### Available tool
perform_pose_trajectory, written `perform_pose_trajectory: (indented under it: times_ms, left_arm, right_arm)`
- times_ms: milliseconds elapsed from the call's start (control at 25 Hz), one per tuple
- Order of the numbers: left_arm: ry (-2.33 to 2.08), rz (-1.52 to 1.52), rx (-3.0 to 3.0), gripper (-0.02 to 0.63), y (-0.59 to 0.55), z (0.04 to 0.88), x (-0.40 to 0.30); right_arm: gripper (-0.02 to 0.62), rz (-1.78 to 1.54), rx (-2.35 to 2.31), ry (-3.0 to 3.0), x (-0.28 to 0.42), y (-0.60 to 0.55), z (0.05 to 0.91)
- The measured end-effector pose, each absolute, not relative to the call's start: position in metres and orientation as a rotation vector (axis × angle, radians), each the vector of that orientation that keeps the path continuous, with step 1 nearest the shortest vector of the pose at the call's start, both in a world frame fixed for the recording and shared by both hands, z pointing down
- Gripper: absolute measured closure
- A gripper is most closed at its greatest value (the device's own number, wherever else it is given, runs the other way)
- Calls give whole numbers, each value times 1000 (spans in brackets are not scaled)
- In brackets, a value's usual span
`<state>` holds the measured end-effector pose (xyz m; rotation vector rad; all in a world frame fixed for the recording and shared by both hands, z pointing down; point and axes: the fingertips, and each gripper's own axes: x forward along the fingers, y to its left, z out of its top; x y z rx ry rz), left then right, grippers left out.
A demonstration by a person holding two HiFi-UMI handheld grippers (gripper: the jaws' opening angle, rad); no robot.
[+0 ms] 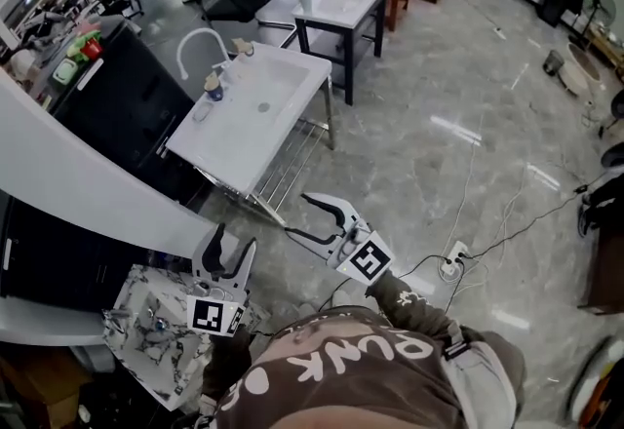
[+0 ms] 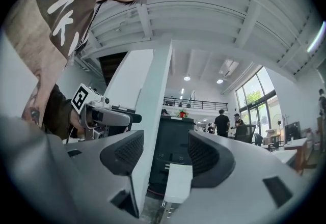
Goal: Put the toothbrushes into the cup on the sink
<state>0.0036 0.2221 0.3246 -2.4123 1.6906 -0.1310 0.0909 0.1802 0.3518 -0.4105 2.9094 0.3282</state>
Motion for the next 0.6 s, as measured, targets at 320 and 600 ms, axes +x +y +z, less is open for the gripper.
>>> perform_pose_trajectory:
  times_ms: [320,600]
  left_arm:
    - [1669,-91,-2406,359,244,321,-23]
    - [1645,-46,-2400,359,254,314,-48]
  right_arm:
    - [353,325,-466,2893,81,203,346]
    - [371,387,-510,2844,62,217,330]
